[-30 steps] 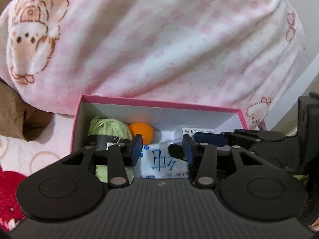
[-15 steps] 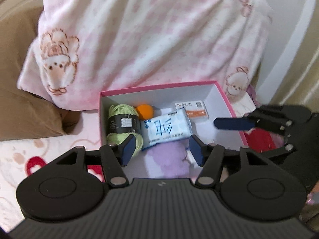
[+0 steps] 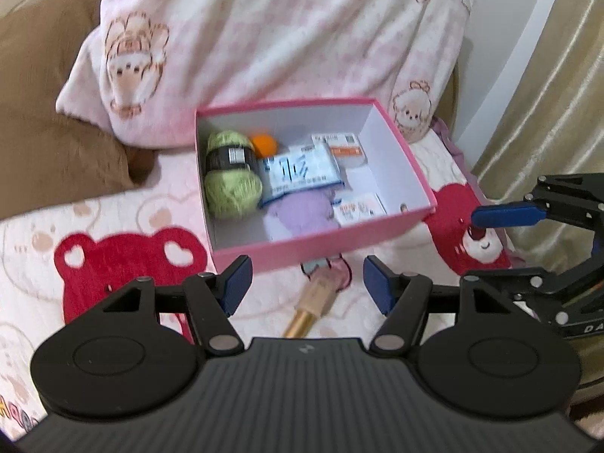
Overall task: Organize objects
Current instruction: 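Move the left tool toward the gold-capped foundation bottle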
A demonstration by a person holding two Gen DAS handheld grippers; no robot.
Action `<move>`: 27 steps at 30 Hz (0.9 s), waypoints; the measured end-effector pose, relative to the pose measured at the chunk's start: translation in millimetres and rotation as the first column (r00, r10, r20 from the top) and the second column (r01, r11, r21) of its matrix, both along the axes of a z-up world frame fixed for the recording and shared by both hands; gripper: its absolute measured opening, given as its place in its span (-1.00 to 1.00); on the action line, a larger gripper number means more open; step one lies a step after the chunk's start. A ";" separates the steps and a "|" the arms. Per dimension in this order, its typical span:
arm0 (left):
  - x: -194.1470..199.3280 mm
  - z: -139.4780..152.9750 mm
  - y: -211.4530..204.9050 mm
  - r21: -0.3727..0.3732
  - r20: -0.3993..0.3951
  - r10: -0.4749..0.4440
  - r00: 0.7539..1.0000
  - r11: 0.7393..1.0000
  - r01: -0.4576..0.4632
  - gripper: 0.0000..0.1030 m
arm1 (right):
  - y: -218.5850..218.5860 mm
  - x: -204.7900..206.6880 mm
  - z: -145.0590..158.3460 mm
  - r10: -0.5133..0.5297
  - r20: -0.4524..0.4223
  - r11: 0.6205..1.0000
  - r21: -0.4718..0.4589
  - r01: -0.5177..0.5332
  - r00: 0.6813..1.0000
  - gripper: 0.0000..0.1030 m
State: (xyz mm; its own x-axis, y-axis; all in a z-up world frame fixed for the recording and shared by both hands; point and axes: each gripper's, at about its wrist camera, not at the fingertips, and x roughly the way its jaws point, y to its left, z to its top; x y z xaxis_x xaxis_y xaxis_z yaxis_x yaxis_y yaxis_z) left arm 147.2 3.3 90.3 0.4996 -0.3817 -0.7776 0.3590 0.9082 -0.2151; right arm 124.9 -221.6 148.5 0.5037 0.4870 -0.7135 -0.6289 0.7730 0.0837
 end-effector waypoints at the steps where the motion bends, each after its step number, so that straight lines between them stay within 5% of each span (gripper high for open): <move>1: -3.9 -4.1 1.8 -0.005 -0.003 -0.002 1.000 1.000 0.002 0.25 | 0.0 -4.8 -3.1 0.001 -0.011 1.000 0.002 -0.001 1.000 0.16; 19: -8.2 -92.0 9.1 -0.127 -0.029 0.020 0.999 0.992 -0.024 0.17 | 25.6 3.2 -93.8 -0.055 -0.256 0.998 0.029 0.064 0.965 0.18; 27: -3.2 -139.4 10.5 -0.198 -0.023 0.012 1.000 0.980 -0.016 -0.04 | 41.4 13.3 -141.1 -0.084 -0.278 0.996 0.013 0.091 0.957 0.18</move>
